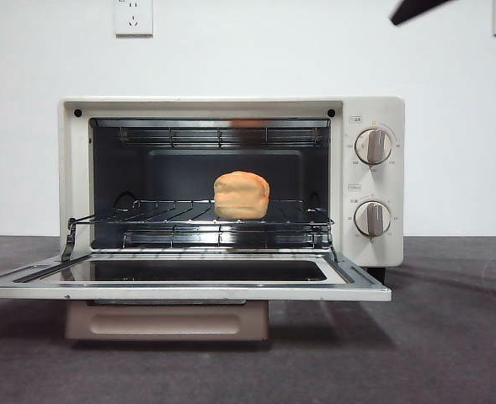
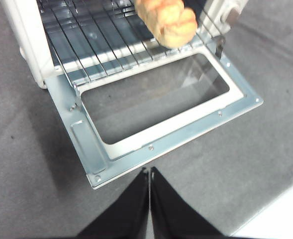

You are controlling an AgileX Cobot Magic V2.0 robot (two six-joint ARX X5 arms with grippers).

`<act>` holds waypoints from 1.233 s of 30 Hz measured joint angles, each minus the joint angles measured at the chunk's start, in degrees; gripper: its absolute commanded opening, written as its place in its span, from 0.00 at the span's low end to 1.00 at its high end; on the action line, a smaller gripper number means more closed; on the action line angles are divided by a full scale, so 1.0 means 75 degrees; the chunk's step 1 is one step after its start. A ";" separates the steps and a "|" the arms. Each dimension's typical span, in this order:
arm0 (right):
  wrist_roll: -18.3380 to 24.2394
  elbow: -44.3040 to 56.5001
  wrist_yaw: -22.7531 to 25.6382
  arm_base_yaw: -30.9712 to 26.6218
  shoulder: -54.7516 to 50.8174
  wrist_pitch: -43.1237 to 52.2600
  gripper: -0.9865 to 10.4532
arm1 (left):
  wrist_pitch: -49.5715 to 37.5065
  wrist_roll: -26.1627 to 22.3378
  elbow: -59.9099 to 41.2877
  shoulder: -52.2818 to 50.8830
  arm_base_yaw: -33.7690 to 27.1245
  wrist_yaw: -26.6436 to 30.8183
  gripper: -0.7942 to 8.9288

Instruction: The left arm flap open the oven, the right arm pick bread and place it into oven, the left arm flap close the oven

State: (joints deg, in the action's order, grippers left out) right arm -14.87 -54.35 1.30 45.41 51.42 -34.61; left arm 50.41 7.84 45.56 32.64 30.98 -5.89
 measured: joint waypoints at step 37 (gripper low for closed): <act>0.0009 0.0930 -0.0583 0.0003 -0.1874 -0.0533 0.44 | -0.3719 0.0122 -0.1585 0.3949 -0.3806 -0.2637 0.09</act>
State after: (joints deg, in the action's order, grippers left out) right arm -14.81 -47.37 -3.07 45.43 37.36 -38.61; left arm 22.52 8.75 33.67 62.26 2.44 -25.67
